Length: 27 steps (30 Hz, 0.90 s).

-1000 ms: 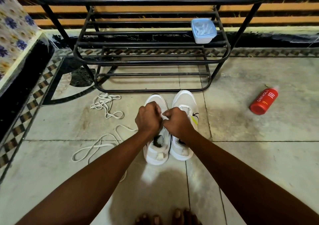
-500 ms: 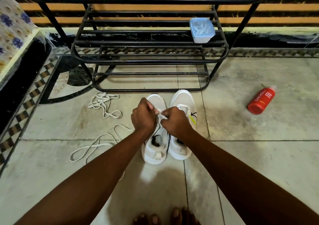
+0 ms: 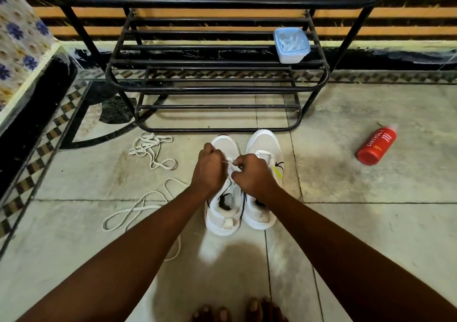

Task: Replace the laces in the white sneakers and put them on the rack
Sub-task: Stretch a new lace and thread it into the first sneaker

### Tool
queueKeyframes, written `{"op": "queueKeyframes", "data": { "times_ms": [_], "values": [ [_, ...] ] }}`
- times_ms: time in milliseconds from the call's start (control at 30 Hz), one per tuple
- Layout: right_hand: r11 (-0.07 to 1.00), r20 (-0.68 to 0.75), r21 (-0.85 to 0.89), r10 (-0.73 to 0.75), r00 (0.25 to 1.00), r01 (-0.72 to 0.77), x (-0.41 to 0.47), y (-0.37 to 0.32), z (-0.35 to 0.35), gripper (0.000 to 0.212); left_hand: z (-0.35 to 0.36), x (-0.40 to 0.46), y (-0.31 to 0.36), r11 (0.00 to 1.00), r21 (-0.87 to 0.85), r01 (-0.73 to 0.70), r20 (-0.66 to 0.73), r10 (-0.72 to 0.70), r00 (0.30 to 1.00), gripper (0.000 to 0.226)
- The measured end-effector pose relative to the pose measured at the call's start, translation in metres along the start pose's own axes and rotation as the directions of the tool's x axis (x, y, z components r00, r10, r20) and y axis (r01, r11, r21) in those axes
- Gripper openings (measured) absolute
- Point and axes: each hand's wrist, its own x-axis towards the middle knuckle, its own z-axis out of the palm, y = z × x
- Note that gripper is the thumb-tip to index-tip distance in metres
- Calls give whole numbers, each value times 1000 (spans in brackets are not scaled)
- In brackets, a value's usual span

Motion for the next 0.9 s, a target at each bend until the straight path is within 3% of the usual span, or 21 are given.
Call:
{"op": "queueKeyframes", "data": {
  "times_ms": [267, 400, 500, 633, 733, 800, 900],
  "values": [
    [1000, 7, -5, -12, 1000, 12, -3, -5, -3, 28, 3, 13, 10, 971, -123, 206, 45, -202, 978, 11],
    [999, 15, -38, -10, 1000, 11, -4, -14, -5, 16, 3, 7, 4, 975, -158, 158, 39, -153, 987, 12],
    [996, 6, -84, -14, 1000, 15, -2, -24, -9, 22, -1, 7, 2, 977, -163, 141, 54, -134, 990, 9],
    [950, -4, -302, -83, 997, 78, 2, -28, -13, 34, -5, 9, -1, 979, -172, 108, 70, -97, 993, 14],
    [890, 25, -439, -124, 992, 122, 7, -29, -13, 6, -8, 10, -6, 974, -201, 103, 92, -85, 992, 14],
    [883, 44, -448, -137, 990, 142, 12, -31, -14, 5, -10, 10, -10, 961, -250, 116, 97, -95, 991, 11],
    [856, 84, -473, -191, 978, 208, 23, -29, -15, 23, -9, 9, -13, 952, -287, 108, 87, -87, 992, 8]
  ]
}}
